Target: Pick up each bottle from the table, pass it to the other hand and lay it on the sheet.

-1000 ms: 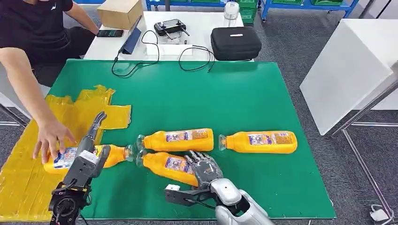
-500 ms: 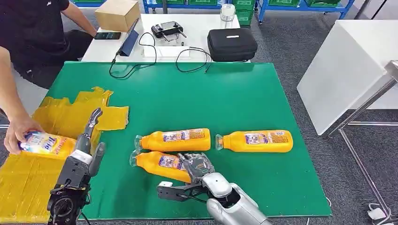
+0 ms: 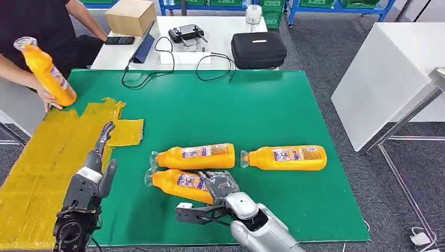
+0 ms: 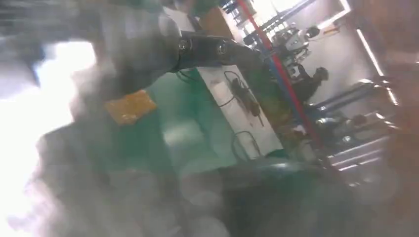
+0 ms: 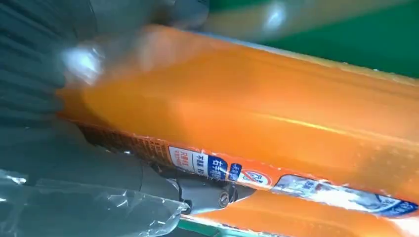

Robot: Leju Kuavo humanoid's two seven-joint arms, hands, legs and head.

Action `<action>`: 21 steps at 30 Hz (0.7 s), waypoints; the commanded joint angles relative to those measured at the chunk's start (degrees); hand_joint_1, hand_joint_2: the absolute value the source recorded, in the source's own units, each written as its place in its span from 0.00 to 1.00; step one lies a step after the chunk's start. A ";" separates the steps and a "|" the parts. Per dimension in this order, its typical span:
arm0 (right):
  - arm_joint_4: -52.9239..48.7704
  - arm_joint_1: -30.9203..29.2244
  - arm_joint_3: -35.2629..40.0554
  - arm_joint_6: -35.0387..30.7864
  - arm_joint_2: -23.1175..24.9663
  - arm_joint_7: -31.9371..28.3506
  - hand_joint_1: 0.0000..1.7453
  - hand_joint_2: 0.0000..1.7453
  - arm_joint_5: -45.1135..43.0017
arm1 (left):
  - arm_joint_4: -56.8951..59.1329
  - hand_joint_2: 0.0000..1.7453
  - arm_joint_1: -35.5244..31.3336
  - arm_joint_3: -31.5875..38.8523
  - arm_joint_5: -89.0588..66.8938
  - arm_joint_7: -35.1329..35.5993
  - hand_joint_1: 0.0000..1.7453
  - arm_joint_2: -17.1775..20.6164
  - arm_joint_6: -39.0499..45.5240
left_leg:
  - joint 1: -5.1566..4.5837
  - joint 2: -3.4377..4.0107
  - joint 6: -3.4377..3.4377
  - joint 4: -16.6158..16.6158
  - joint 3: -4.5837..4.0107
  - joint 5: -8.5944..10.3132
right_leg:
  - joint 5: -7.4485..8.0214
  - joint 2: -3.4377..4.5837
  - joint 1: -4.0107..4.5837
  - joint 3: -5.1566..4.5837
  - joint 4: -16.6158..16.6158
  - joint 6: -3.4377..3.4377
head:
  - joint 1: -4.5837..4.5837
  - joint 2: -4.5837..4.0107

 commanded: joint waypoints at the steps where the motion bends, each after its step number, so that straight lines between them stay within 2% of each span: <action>1: 4.26 3.29 0.05 0.06 -2.63 -2.12 1.00 1.00 -3.41 | 0.36 0.00 -0.51 1.54 8.61 2.02 0.00 -2.65 -4.25 | 0.01 -0.28 0.00 -0.11 -0.01 0.05 | -0.03 -0.32 0.01 0.07 -0.11 0.00 | 0.00 0.00; 2: 3.13 3.61 -1.76 -0.37 -2.80 -3.01 1.00 1.00 -6.03 | 0.22 0.00 -0.32 1.82 10.04 2.91 0.00 -2.90 -4.79 | -0.02 -0.37 0.00 -0.17 -0.05 0.08 | -0.02 -0.42 -0.01 0.04 -0.15 0.00 | 0.00 0.00; 4: -0.42 4.43 -4.65 2.68 -4.69 -8.85 1.00 1.00 -15.54 | 1.01 0.00 0.34 2.67 16.49 4.59 0.00 -3.53 -7.81 | -0.02 -0.35 0.02 -0.14 0.01 0.06 | -0.04 -0.38 -0.01 0.10 -0.13 0.02 | 0.02 0.00; 5: -23.03 13.73 -13.14 -2.30 -7.48 -29.49 1.00 1.00 -39.34 | 0.04 1.00 3.96 6.62 33.58 15.25 0.00 -9.48 -15.58 | -0.02 -0.29 0.02 -0.11 0.08 0.03 | -0.05 -0.31 -0.02 0.16 -0.11 0.02 | -0.02 0.00; 6: -38.24 16.49 -12.36 -0.24 -11.84 -20.68 1.00 1.00 -41.80 | -3.18 1.00 8.57 4.22 46.19 14.08 0.00 -10.09 -14.94 | -0.04 -0.39 0.04 -0.16 0.00 0.07 | -0.04 -0.43 -0.04 0.11 -0.15 0.03 | 0.02 0.00; 7: -46.76 17.62 -12.20 0.83 -13.90 -15.13 1.00 1.00 -42.99 | -5.41 1.00 11.70 1.55 44.89 11.63 0.00 -10.12 -12.84 | -0.05 -0.37 0.06 -0.03 0.04 -0.06 | -0.16 -0.40 -0.04 0.17 -0.06 0.05 | 0.02 0.00; 8: -48.33 17.43 -11.73 0.94 -14.28 -13.97 1.00 1.00 -42.68 | -6.01 1.00 12.32 0.68 45.00 10.76 0.00 -10.07 -11.56 | -0.05 -0.20 0.06 0.03 0.13 -0.10 | -0.15 -0.22 -0.05 0.19 0.00 0.05 | -0.02 0.00; 10: -46.18 16.53 -10.57 0.15 -13.94 -14.20 1.00 1.00 -42.95 | -6.27 1.00 11.54 -0.54 46.11 10.20 0.00 -8.68 -8.72 | -0.16 -0.44 0.10 0.11 -0.20 -0.11 | -0.27 -0.40 -0.17 0.01 0.17 0.13 | 0.09 0.00; 12: -43.94 16.11 -9.94 -0.97 -13.67 -15.51 1.00 1.00 -42.93 | -5.91 1.00 10.93 -0.41 47.17 10.51 0.00 -8.05 -8.01 | -0.20 -0.53 0.18 0.08 -0.67 -0.11 | -0.16 -0.47 -0.23 0.22 0.07 0.34 | -0.04 0.00; 14: -41.98 16.08 -9.54 -2.35 -13.51 -16.86 1.00 1.00 -42.97 | -5.27 1.00 10.52 -0.10 47.67 10.85 0.00 -7.70 -7.52 | -0.11 -0.49 0.35 0.08 -1.17 0.23 | 0.28 -0.48 -0.15 -0.29 -0.01 0.43 | 0.00 0.00; 15: -41.98 16.08 -9.54 -2.35 -13.51 -16.86 1.00 1.00 -42.97 | -5.27 1.00 10.52 -0.10 47.67 10.85 0.00 -7.70 -7.52 | -0.15 -0.65 0.35 0.05 -0.99 0.12 | 0.11 -0.69 -0.19 -0.09 0.00 0.40 | 0.02 0.00; 17: -41.98 16.08 -9.54 -2.35 -13.51 -16.86 1.00 1.00 -42.97 | -5.27 1.00 10.52 -0.10 47.67 10.85 0.00 -7.70 -7.52 | -0.15 -0.50 0.34 0.07 -1.14 0.17 | 0.09 -0.45 -0.19 -0.42 0.02 0.42 | 0.04 0.00; 21: -41.98 16.08 -9.54 -2.35 -13.51 -16.86 1.00 1.00 -42.97 | -5.27 1.00 10.52 -0.10 47.67 10.85 0.00 -7.70 -7.52 | -0.13 -0.48 0.34 0.07 -1.24 0.19 | 0.14 -0.43 -0.17 -0.37 0.00 0.44 | 0.02 0.00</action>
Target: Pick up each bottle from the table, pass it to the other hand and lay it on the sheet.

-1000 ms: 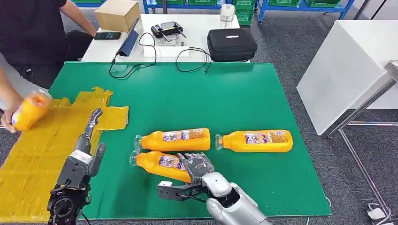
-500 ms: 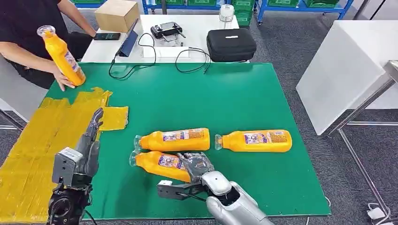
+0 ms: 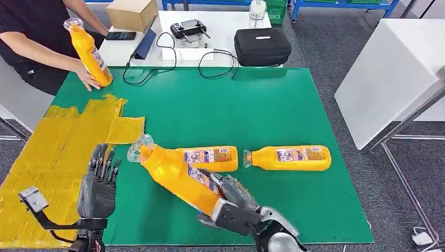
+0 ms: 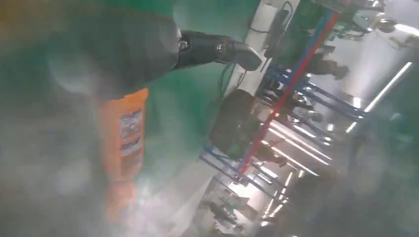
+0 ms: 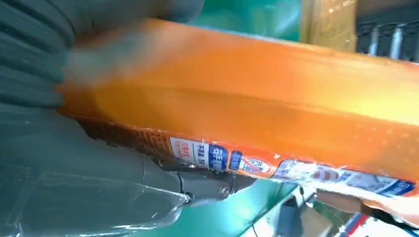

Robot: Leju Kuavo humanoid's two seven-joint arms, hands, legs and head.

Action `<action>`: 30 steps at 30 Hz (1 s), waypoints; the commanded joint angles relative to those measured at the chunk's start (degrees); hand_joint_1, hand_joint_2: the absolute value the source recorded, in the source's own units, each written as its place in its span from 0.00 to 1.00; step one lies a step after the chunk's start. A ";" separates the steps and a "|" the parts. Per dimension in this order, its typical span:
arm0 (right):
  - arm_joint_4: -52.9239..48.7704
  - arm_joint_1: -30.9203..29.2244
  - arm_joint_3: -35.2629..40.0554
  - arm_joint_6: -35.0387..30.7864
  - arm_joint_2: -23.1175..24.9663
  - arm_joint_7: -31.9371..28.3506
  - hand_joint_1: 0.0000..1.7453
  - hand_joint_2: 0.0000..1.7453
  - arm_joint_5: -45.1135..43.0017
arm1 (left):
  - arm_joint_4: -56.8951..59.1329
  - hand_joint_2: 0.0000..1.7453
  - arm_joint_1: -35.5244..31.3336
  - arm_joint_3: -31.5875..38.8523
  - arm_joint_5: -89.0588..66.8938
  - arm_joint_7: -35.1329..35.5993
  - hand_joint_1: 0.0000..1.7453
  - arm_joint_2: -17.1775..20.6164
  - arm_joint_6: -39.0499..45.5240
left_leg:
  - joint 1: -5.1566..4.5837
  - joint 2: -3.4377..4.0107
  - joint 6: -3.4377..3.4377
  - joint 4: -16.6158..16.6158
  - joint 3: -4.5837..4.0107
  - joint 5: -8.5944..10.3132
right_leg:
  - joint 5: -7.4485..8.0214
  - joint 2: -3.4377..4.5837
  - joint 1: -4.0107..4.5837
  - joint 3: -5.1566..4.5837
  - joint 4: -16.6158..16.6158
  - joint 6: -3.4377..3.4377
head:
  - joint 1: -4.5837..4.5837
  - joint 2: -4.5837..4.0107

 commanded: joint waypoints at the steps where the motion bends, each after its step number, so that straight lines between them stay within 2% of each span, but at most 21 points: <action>1: -3.40 0.32 -0.41 -0.38 -2.67 -0.25 1.00 1.00 -0.04 | 0.48 1.00 -0.11 -0.78 -0.01 0.29 0.00 -0.55 0.50 | -0.01 -0.07 -0.02 0.00 0.15 -0.10 | -0.12 -0.12 0.00 0.15 0.01 -0.03 | -0.02 0.00; 7: -4.57 0.65 0.00 -1.05 -3.59 -0.93 1.00 1.00 -0.38 | 0.93 1.00 0.00 -0.25 0.38 0.40 0.00 -0.64 0.88 | -0.02 -0.07 -0.02 -0.03 0.17 -0.09 | -0.11 -0.11 -0.01 0.17 -0.01 -0.03 | 0.00 0.00; 12: -6.09 0.62 -1.24 -4.33 -2.72 -0.81 1.00 1.00 0.91 | -0.37 1.00 1.20 -2.33 0.36 1.08 0.00 -0.63 -0.69 | -0.03 -0.07 -0.01 -0.01 0.16 -0.11 | -0.13 -0.11 -0.02 0.16 0.02 -0.02 | 0.00 0.00; 17: 1.27 -4.96 -2.94 -8.02 1.71 3.65 1.00 1.00 4.33 | -1.02 1.00 1.18 -8.07 0.72 2.40 0.00 0.21 -2.04 | -0.03 0.03 -0.03 -0.01 0.15 -0.11 | -0.10 -0.02 -0.03 0.12 0.04 -0.04 | 0.00 0.00; 20: 5.29 -8.50 -1.99 -6.87 3.36 4.09 1.00 1.00 3.70 | 0.37 1.00 0.22 -10.95 2.49 3.43 0.00 1.24 -2.88 | -0.02 0.10 -0.03 -0.05 0.15 -0.07 | -0.03 0.08 -0.01 0.11 -0.01 -0.04 | -0.02 0.00; 30: 8.88 -12.58 5.28 -7.17 6.17 7.02 1.00 1.00 10.20 | 2.24 1.00 -0.41 -11.49 7.46 5.38 0.00 1.81 -6.30 | -0.01 0.10 -0.01 -0.10 0.17 0.01 | 0.04 0.06 0.00 0.12 -0.04 -0.15 | 0.00 0.00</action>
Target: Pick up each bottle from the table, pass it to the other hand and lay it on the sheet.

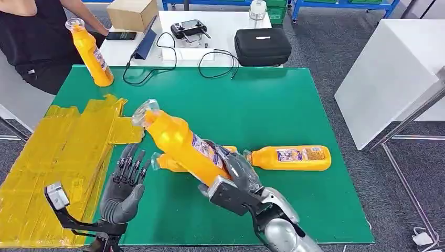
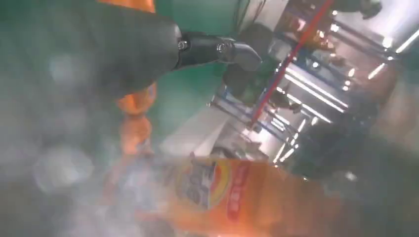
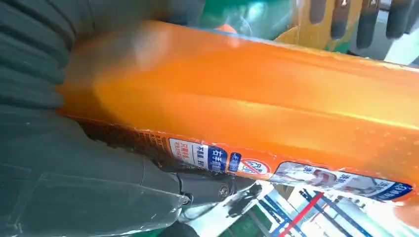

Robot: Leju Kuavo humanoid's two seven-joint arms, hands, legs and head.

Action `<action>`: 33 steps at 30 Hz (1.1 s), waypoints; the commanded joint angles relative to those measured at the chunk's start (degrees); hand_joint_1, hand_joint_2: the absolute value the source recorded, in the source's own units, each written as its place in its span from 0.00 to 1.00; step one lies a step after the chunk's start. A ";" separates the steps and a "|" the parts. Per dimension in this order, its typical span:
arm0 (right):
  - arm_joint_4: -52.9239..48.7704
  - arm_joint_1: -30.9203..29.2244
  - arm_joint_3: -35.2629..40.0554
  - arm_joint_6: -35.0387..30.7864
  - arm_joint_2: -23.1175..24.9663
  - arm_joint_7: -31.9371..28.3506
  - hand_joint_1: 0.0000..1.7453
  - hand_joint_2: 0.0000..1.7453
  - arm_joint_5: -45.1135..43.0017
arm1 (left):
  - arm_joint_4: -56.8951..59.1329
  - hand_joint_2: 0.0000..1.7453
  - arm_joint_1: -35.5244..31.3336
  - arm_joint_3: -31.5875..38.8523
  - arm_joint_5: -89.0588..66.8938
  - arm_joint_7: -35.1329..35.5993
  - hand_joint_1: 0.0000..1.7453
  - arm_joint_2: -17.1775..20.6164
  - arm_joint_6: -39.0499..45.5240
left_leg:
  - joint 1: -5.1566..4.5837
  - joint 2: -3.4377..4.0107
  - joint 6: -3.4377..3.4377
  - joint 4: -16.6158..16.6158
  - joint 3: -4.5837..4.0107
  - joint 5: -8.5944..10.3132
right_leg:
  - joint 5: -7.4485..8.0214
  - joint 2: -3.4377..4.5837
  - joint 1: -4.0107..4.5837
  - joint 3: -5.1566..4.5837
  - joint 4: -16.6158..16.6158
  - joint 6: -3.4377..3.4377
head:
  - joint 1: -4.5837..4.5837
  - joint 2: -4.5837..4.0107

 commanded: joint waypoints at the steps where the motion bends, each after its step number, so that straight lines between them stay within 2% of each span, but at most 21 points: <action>1: 10.04 -6.68 5.93 -1.43 3.54 2.42 1.00 1.00 4.09 | 3.71 1.00 -1.47 -2.55 3.26 1.96 0.00 1.77 -2.22 | -0.02 0.10 -0.03 -0.08 0.22 -0.08 | -0.05 0.06 -0.01 0.17 -0.06 -0.04 | 0.02 0.00; 5: 12.81 -11.42 9.85 -1.41 2.97 2.27 1.00 1.00 5.33 | 3.83 1.00 -2.25 -1.43 5.19 2.77 0.00 1.19 -1.48 | -0.04 0.16 -0.03 -0.08 0.24 -0.10 | -0.05 0.11 -0.03 0.16 -0.04 -0.04 | 0.02 0.00; 13: 14.62 -12.67 12.81 -0.12 3.29 3.25 1.00 1.00 5.81 | 3.98 1.00 -2.52 -0.62 5.86 2.95 0.00 1.10 -1.62 | -0.02 -0.03 -0.05 -0.07 0.11 -0.03 | -0.07 -0.03 -0.02 0.09 -0.03 -0.04 | 0.02 0.00; 20: 21.38 -17.15 23.69 3.62 5.45 3.12 1.00 1.00 6.36 | 4.69 1.00 -4.31 1.98 5.87 3.12 0.00 0.71 0.42 | -0.04 -0.02 -0.09 -0.11 0.24 -0.09 | -0.10 0.03 -0.04 0.17 -0.01 -0.08 | 0.02 0.00; 33: 21.64 -18.42 28.48 5.46 5.47 2.74 1.00 1.00 4.35 | 5.21 1.00 -4.65 4.21 5.22 2.67 0.00 0.78 1.75 | 0.01 -0.14 -0.08 -0.07 0.04 0.01 | -0.05 -0.09 0.00 0.02 -0.03 -0.05 | 0.04 0.00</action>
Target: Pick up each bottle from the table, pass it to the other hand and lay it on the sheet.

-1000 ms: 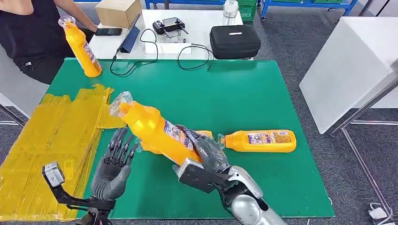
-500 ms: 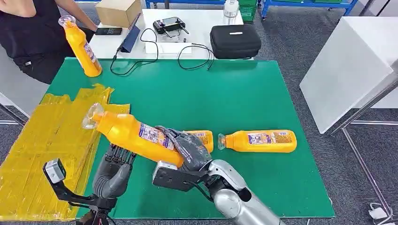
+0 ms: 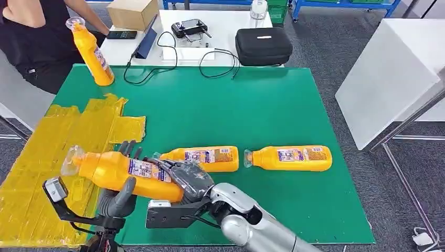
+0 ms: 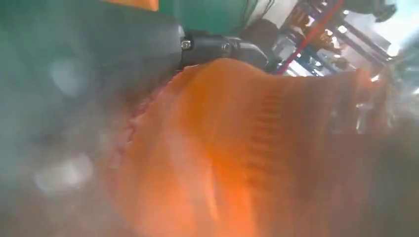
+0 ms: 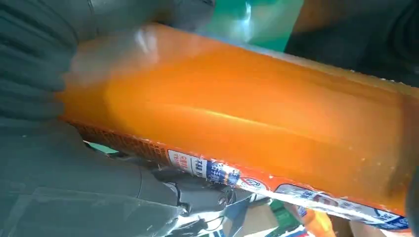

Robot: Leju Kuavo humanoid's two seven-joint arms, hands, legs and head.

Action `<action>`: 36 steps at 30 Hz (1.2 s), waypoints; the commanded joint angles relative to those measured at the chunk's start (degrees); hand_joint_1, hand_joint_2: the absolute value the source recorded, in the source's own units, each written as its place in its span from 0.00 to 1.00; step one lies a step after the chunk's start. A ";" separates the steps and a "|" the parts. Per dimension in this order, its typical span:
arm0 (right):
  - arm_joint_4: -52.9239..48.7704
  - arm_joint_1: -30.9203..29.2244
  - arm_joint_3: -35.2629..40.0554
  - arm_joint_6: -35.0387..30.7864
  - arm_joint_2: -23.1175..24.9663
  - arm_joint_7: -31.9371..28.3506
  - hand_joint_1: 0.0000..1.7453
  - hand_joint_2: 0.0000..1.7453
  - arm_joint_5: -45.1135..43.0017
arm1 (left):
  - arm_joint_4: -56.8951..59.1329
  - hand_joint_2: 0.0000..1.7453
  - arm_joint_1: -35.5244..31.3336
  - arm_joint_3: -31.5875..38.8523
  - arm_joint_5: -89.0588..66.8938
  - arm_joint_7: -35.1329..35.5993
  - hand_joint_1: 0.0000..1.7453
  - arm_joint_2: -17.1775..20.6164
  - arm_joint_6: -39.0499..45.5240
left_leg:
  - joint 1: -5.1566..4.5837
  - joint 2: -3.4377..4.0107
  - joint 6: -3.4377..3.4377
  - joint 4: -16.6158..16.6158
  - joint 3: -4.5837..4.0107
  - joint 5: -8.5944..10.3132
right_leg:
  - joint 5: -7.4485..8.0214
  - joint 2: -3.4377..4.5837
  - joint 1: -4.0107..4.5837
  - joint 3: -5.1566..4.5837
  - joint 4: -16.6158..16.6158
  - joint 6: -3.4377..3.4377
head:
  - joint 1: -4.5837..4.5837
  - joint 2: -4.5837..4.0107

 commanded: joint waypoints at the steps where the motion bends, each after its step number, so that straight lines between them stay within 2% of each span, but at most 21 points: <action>1: 5.11 -3.31 8.29 1.79 -0.05 -0.50 1.00 1.00 -1.75 | 3.27 1.00 -2.50 2.43 -1.32 0.12 0.00 0.56 1.62 | -0.04 0.00 -0.04 -0.10 0.29 -0.10 | -0.11 -0.05 -0.03 0.25 -0.05 -0.04 | 0.00 0.00; 3: 4.80 -1.08 6.84 1.31 1.27 -1.05 1.00 1.00 -1.26 | 3.01 1.00 -2.88 2.21 -1.98 0.22 0.00 0.71 1.98 | 0.00 -0.10 -0.04 -0.10 0.23 -0.06 | -0.09 -0.14 0.01 0.23 -0.07 -0.04 | 0.00 0.00; 9: 4.66 -0.93 6.77 1.27 1.30 -0.99 1.00 1.00 -1.06 | 2.98 1.00 -2.92 2.16 -2.07 0.13 0.00 0.76 1.85 | 0.01 -0.07 -0.03 -0.07 0.16 -0.05 | -0.07 -0.10 0.02 0.16 -0.06 -0.03 | 0.00 0.00; 10: 4.65 -0.78 6.42 1.24 1.21 -0.92 1.00 1.00 -0.96 | 2.86 1.00 -2.87 2.26 -2.18 -0.25 0.17 0.46 2.08 | 0.00 -0.11 -0.05 -0.10 0.29 -0.10 | -0.13 -0.17 0.01 0.28 -0.07 -0.05 | 0.00 0.00; 11: 4.80 -0.62 6.10 1.24 1.27 -0.80 1.00 1.00 -0.69 | 2.69 1.00 -2.89 2.29 -2.74 -0.88 1.00 0.34 2.14 | 0.00 -0.11 -0.03 -0.08 0.21 -0.06 | -0.09 -0.15 0.01 0.20 -0.06 -0.03 | -0.02 0.00; 30: 3.62 2.38 -0.28 -0.86 -1.35 0.49 1.00 1.00 2.26 | 1.17 1.00 -1.97 4.59 -6.59 -3.31 1.00 -0.95 2.81 | -0.01 -0.21 -0.03 -0.10 0.31 -0.11 | -0.17 -0.29 0.00 0.30 -0.08 -0.04 | 0.00 0.00; 31: 3.70 2.26 -0.88 -1.49 -2.11 0.53 0.84 1.00 1.78 | 1.17 1.00 -1.72 4.75 -7.14 -3.67 1.00 -1.06 3.12 | -0.02 -0.21 -0.02 -0.09 0.30 -0.11 | -0.17 -0.28 -0.01 0.30 -0.07 -0.03 | 0.00 0.00; 32: 3.19 3.58 -2.64 -3.49 -1.93 -0.08 0.10 1.00 1.57 | 0.87 1.00 -1.69 4.98 -8.99 -4.76 1.00 -1.09 3.93 | 0.01 -0.17 -0.02 -0.06 0.20 -0.07 | -0.10 -0.22 0.02 0.19 -0.08 -0.02 | 0.00 0.00; 33: 1.87 5.71 -4.93 -4.27 -1.60 -0.35 0.00 1.00 2.20 | 0.04 1.00 -1.72 5.39 -11.64 -5.92 1.00 -1.09 5.50 | 0.00 -0.15 -0.01 -0.06 0.16 -0.04 | -0.08 -0.19 0.01 0.15 -0.08 -0.01 | 0.00 0.00; 34: 1.09 6.53 -5.73 -4.94 -1.71 -0.07 0.00 0.00 2.36 | -0.39 1.00 -1.73 5.65 -13.51 -6.55 1.00 -1.08 6.59 | 0.02 -0.26 -0.02 -0.09 0.26 -0.08 | -0.14 -0.32 0.02 0.28 -0.11 -0.03 | 0.00 0.00; 36: -0.82 8.26 -7.33 -5.69 -2.43 0.36 0.00 0.00 2.80 | -1.47 1.00 -1.78 6.00 -16.70 -7.74 1.00 -0.91 8.28 | 0.00 -0.31 -0.02 -0.06 0.23 -0.08 | -0.17 -0.38 0.01 0.26 -0.08 -0.03 | 0.02 0.00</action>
